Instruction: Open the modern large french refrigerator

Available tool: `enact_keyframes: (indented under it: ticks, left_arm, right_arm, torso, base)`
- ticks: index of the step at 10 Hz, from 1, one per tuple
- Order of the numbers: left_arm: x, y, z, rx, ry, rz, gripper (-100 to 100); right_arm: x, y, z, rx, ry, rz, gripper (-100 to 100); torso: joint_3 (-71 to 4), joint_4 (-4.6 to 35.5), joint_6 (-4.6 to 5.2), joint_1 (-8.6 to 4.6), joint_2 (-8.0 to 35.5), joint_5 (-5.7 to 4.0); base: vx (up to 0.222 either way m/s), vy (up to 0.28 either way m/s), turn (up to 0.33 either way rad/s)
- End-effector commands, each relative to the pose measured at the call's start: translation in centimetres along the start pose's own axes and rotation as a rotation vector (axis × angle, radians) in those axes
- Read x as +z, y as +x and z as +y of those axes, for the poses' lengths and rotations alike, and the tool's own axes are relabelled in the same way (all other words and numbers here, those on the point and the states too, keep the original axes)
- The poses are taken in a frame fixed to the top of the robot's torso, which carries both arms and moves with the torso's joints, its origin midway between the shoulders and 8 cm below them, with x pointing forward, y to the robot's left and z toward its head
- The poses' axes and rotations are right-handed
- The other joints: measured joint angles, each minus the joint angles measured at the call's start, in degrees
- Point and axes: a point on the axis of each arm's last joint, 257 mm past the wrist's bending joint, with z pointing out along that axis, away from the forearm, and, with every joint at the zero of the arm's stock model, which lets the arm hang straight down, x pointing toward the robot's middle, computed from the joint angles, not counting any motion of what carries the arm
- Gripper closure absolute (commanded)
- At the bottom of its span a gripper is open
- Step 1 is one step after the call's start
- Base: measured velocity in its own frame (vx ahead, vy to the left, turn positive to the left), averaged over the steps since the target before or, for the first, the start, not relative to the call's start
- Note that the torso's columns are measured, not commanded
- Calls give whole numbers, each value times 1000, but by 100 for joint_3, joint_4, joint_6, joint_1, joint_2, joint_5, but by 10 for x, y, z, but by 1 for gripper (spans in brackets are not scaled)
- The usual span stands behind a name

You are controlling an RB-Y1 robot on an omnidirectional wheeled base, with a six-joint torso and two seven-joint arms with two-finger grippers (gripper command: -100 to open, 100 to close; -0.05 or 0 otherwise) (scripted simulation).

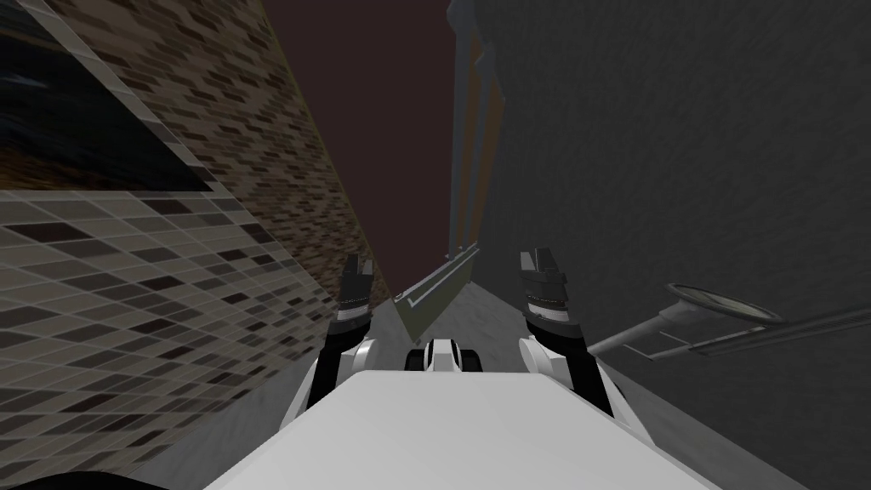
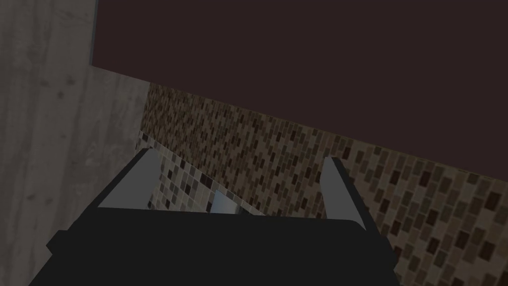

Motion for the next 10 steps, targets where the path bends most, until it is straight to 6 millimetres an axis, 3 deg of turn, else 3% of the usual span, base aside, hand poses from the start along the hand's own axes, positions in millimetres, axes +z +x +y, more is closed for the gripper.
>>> enact_keyframes:
  ticks: [1, 5, 10]
  left_arm:
    - [-4, 12, 12, 21, -15, 72, -100]
    - [-16, 25, 49, 45, -76, 150, -100]
    - [-38, 34, 109, 68, -187, 209, -100]
  right_arm:
    - [0, 0, 0, 0, 0, 0, 0]
    - [0, 0, 0, 0, 0, 0, 0]
    - [0, 0, 0, 0, 0, 0, 0]
  torso:
    - [-112, 56, 0, -1, 54, 0]
    - [-144, 79, 0, -2, 73, -1]
    - [-144, 77, 1, 0, 71, 1]
  base:
    - [-5, -11, 1]
    - [-2, -15, 2]
    - [-3, -20, 4]
